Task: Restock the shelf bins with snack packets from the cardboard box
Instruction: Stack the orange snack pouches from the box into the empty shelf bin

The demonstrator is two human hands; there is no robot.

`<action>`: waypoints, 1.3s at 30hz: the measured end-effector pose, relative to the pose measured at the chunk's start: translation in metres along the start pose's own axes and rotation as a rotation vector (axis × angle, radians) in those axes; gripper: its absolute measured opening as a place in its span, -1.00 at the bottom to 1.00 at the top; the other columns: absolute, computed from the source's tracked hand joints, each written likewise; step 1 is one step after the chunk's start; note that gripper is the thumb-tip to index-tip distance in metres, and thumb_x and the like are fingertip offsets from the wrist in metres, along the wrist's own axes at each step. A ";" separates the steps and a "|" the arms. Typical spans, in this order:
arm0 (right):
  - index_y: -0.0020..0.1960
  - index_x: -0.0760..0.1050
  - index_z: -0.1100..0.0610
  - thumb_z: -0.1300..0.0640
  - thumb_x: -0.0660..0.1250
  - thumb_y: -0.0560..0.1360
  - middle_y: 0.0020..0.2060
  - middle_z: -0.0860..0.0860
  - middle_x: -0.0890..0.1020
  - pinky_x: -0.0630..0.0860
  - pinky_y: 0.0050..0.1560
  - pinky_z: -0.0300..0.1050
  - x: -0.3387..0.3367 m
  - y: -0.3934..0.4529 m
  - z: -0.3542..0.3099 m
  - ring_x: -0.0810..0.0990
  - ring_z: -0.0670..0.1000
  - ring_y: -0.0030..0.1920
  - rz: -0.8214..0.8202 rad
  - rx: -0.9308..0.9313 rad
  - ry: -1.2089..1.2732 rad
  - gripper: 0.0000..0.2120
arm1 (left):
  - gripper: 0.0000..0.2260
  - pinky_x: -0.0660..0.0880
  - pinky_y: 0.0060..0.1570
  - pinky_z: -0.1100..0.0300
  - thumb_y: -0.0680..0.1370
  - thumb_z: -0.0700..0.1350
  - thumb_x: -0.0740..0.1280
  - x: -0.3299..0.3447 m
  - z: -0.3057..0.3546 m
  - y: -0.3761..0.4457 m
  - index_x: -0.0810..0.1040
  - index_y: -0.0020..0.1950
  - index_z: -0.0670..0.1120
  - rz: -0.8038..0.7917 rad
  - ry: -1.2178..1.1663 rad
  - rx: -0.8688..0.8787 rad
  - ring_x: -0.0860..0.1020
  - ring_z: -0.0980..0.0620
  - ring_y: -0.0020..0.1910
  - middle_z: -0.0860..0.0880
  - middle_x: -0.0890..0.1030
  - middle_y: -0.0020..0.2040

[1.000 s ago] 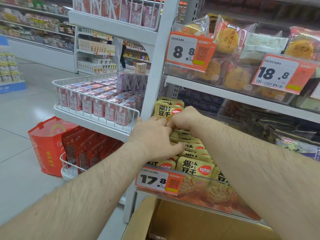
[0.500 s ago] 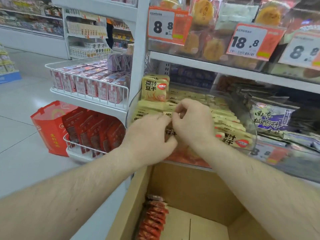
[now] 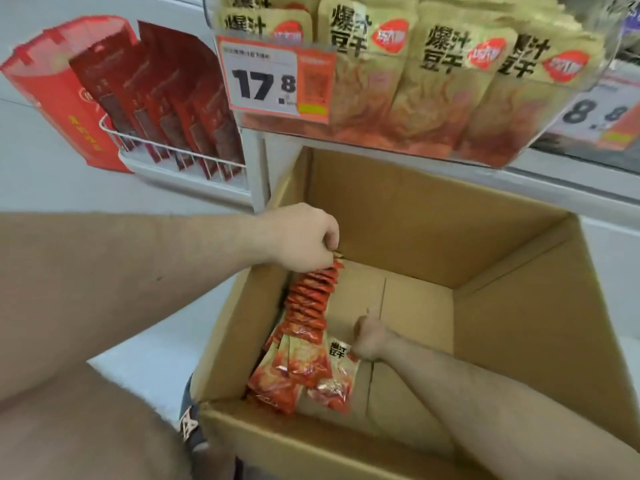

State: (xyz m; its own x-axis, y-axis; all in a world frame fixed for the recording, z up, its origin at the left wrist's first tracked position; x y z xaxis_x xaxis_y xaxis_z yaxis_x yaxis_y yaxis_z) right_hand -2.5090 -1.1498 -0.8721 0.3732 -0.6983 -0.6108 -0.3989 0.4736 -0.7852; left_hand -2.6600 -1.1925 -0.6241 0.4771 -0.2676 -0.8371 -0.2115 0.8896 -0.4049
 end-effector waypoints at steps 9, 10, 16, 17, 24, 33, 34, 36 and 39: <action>0.21 0.49 0.16 -0.02 0.53 0.34 0.06 0.03 0.62 0.56 0.05 -0.14 0.055 0.042 0.016 0.61 0.06 0.11 -0.032 0.048 0.144 -0.48 | -0.79 0.51 0.11 0.18 0.55 -0.10 0.29 0.020 -0.003 0.005 0.59 0.16 0.00 -0.071 -0.057 0.004 0.54 0.09 0.03 0.23 0.47 -0.18; 0.19 0.54 0.18 0.05 0.51 0.38 0.03 0.04 0.64 0.58 0.01 -0.16 0.057 0.042 0.016 0.63 0.05 0.06 -0.074 0.031 0.199 -0.57 | -0.79 0.51 0.12 0.17 0.55 -0.10 0.29 0.020 -0.003 0.005 0.59 0.16 0.00 -0.070 -0.065 0.003 0.54 0.08 0.04 0.22 0.47 -0.17; -0.05 0.57 0.13 0.29 0.36 0.48 -0.22 0.04 0.61 0.37 -0.42 -0.26 -0.042 -0.003 0.038 0.52 0.00 -0.28 -0.020 -0.058 0.265 -0.90 | -0.71 0.53 0.11 0.13 0.55 -0.09 0.32 0.020 -0.001 0.006 0.52 0.27 -0.04 -0.087 -0.076 -0.023 0.57 0.00 0.09 0.05 0.60 0.07; -0.08 0.56 0.11 0.29 0.37 0.49 -0.22 0.04 0.61 0.36 -0.40 -0.24 -0.059 -0.013 0.038 0.51 -0.02 -0.28 -0.011 -0.092 0.322 -0.90 | -0.63 0.54 0.13 0.08 0.54 -0.05 0.34 0.024 -0.001 0.006 0.46 0.34 -0.05 -0.121 -0.044 -0.026 0.56 -0.02 0.11 0.02 0.60 0.12; -0.09 0.56 0.11 0.33 0.36 0.45 -0.21 0.06 0.64 0.50 -0.32 -0.28 -0.106 -0.093 -0.072 0.56 -0.06 -0.28 -0.384 -0.574 1.173 -0.86 | -0.33 0.57 0.07 0.03 0.43 -0.05 0.51 0.025 -0.003 0.003 0.24 0.43 -0.06 -0.118 -0.058 -0.113 0.56 -0.06 0.09 -0.06 0.55 0.16; -0.11 0.47 0.19 0.16 0.44 0.47 -0.41 0.07 0.46 0.24 -0.52 -0.25 0.008 -0.006 -0.033 0.35 -0.03 -0.51 -0.180 0.076 0.504 -0.84 | -0.42 0.55 -0.03 0.11 0.50 -0.18 0.43 0.006 -0.021 0.002 0.27 0.45 0.04 -0.001 -0.050 -0.156 0.54 -0.07 0.14 -0.05 0.52 0.26; -0.13 0.45 0.18 0.09 0.48 0.46 -0.40 0.06 0.46 0.26 -0.52 -0.25 0.022 -0.001 -0.035 0.36 -0.04 -0.49 -0.207 0.104 0.497 -0.76 | -0.42 0.57 0.00 0.09 0.51 -0.18 0.43 0.009 -0.021 0.003 0.27 0.45 0.04 -0.014 -0.050 -0.155 0.54 -0.07 0.15 -0.05 0.52 0.27; -0.15 0.44 0.15 0.01 0.53 0.43 -0.39 0.05 0.49 0.27 -0.52 -0.27 0.039 0.004 -0.043 0.37 -0.05 -0.47 -0.242 0.124 0.512 -0.69 | -0.43 0.58 -0.01 0.09 0.52 -0.19 0.43 0.011 -0.022 0.005 0.27 0.45 0.03 -0.025 -0.060 -0.149 0.54 -0.07 0.16 -0.06 0.51 0.29; -0.13 0.47 0.14 0.04 0.53 0.44 -0.35 0.04 0.52 0.31 -0.50 -0.24 0.050 0.014 -0.045 0.40 -0.06 -0.44 -0.253 0.141 0.486 -0.74 | -0.43 0.56 -0.09 0.16 0.52 -0.18 0.44 0.011 -0.023 0.006 0.26 0.45 0.02 -0.022 -0.077 -0.148 0.53 -0.06 0.17 -0.06 0.50 0.31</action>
State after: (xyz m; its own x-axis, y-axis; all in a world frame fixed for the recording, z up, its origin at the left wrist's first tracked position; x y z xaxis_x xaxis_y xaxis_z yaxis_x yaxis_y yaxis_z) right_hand -2.5332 -1.2019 -0.9088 0.0004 -0.9504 -0.3109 -0.2192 0.3033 -0.9274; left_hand -2.6757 -1.1988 -0.6444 0.5461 -0.2524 -0.7988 -0.3210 0.8177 -0.4778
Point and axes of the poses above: each hand's wrist, its own y-axis towards the middle knuckle, its own x-axis out of the palm, z = x × y, the point moved 10 cm from there along y, towards the middle knuckle
